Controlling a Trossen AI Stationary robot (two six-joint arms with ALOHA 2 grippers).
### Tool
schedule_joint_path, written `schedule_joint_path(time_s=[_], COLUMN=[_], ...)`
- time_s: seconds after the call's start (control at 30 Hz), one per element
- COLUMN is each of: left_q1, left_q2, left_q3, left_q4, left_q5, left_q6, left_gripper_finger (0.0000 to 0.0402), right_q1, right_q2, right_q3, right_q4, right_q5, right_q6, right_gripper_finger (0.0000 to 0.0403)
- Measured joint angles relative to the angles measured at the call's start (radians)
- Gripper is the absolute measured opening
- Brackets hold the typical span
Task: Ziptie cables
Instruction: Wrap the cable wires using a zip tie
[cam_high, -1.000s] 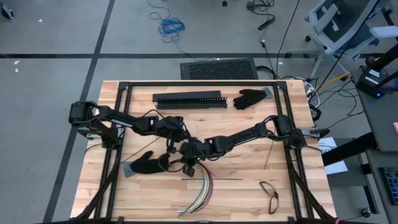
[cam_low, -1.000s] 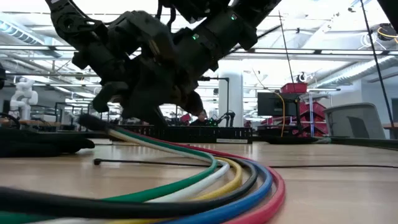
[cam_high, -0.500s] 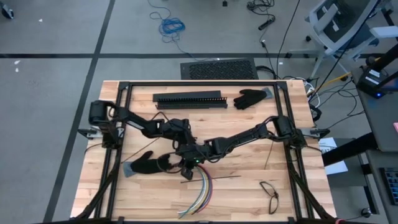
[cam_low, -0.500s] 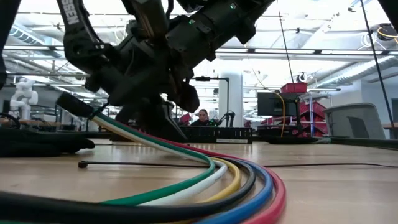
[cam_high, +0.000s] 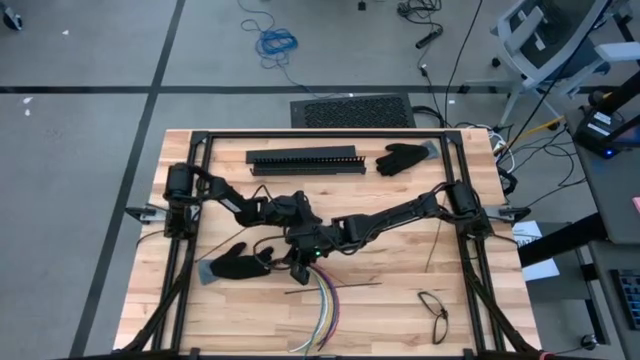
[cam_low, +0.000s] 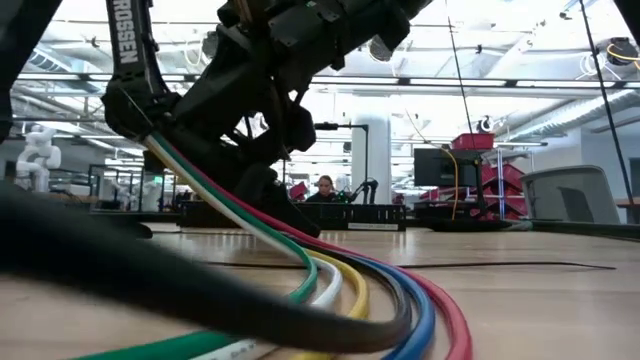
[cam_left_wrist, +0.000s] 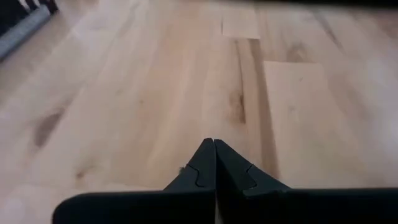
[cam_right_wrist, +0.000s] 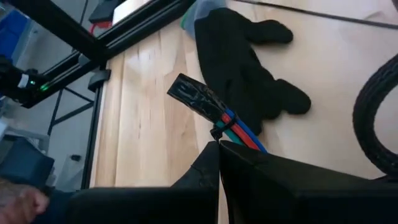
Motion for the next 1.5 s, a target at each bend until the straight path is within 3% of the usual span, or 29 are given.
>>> schedule_joint_path(time_s=[0.1,0.17,0.4,0.67,0.87,1.07,1.3,1.5], left_q1=[-0.028,-0.055,-0.058,0.039,0.073,0.064,0.017,0.014], left_q2=[-0.001,-0.002,-0.001,-0.001,-0.033,-0.047,-0.138,-0.204], left_q3=[0.000,0.000,-0.019,-0.012,-0.015,-0.001,-0.003,-0.003], left_q4=[-0.014,-0.039,-0.062,-0.047,0.014,0.030,0.016,-0.043], left_q5=[0.030,-0.010,-0.344,-0.517,-0.543,-0.365,-0.417,-0.434], left_q6=[-0.015,-0.030,0.051,0.101,0.337,0.229,0.355,0.358], left_gripper_finger=[0.0000,0.0000,0.0000,0.0000,0.0000,0.0000,0.0000,0.0000], right_q1=[-0.003,-0.008,-0.003,-0.002,-0.002,0.000,0.018,0.018], right_q2=[-0.004,-0.010,-0.019,-0.018,-0.018,-0.019,-0.026,-0.001], right_q3=[0.000,0.000,0.004,0.003,0.003,0.004,0.014,0.015], right_q4=[0.007,0.012,0.076,0.054,0.042,0.061,-0.050,-0.042], right_q5=[-0.009,-0.019,-0.045,0.018,0.002,-0.031,-0.027,-0.012], right_q6=[0.002,0.005,0.008,0.007,0.005,0.019,-0.042,-0.084], right_gripper_finger=[0.0000,0.0000,0.0000,0.0000,0.0000,0.0000,0.0000,0.0000])
